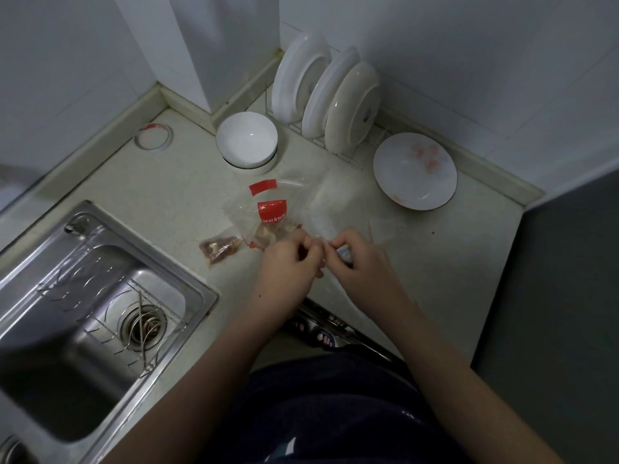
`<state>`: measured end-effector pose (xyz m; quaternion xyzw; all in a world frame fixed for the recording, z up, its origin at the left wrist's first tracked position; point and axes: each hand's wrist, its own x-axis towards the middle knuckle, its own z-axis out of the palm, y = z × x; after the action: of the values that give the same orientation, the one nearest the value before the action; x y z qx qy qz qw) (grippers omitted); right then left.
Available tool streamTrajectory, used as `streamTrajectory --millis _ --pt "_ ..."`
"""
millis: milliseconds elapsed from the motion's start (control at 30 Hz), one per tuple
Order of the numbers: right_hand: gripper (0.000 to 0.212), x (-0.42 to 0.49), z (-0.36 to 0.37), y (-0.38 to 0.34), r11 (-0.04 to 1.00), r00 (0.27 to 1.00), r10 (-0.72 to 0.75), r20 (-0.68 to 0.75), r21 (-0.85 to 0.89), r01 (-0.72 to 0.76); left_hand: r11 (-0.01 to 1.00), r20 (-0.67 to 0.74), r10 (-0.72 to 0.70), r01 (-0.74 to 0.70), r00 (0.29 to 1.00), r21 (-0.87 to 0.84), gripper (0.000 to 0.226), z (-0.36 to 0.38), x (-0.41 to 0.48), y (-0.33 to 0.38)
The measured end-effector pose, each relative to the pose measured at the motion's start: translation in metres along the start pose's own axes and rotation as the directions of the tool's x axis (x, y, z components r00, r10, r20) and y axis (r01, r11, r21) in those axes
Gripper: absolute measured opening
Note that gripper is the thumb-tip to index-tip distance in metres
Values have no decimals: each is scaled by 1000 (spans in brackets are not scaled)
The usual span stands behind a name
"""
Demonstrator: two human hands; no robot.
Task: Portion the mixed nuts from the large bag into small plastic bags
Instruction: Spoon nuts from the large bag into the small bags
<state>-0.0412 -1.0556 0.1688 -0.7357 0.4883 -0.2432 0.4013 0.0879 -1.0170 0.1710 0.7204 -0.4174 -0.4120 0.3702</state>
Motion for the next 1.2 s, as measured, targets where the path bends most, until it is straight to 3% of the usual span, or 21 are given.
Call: streamTrajectory --millis 167,300,367,433,533,633,733,833,967,1067,1200 --pt "25 2 4 5 987 994 110 10 -121 -108 972 -9 78 -74 997 222 23 -2 -1 -3" --pt "15 5 -2 5 960 977 192 -98 -190 -207 819 -52 171 -112 984 563 26 -10 0 -7" --pt "11 6 -4 4 958 969 229 -96 -156 -242 775 -57 201 -123 978 620 19 -10 -2 -9" --pt "13 9 -5 2 951 953 296 -64 -69 -300 835 -44 240 -183 970 519 10 -10 -2 -12" --pt "16 15 -12 0 927 926 372 69 15 -374 901 100 298 -314 949 298 50 -14 -4 -18" --pt "12 18 -18 -3 884 888 408 211 153 -442 852 255 377 -441 891 282 78 -17 -7 -20" --pt "17 20 -17 -6 840 857 409 313 238 -487 857 237 338 -402 911 324 87 -16 -7 -23" --pt "25 21 -11 -8 817 849 386 361 294 -496 894 135 328 -354 935 275 82 -14 -9 -25" --pt "25 21 -6 -7 811 864 368 345 335 -479 896 59 360 -362 931 256 58 -14 -12 -27" --pt "17 22 -4 -5 844 893 348 286 321 -431 884 17 389 -379 921 274 44 -17 -12 -31" --pt "20 24 -4 -6 903 923 268 275 261 -340 892 -14 374 -355 927 281 42 -21 -14 -34"
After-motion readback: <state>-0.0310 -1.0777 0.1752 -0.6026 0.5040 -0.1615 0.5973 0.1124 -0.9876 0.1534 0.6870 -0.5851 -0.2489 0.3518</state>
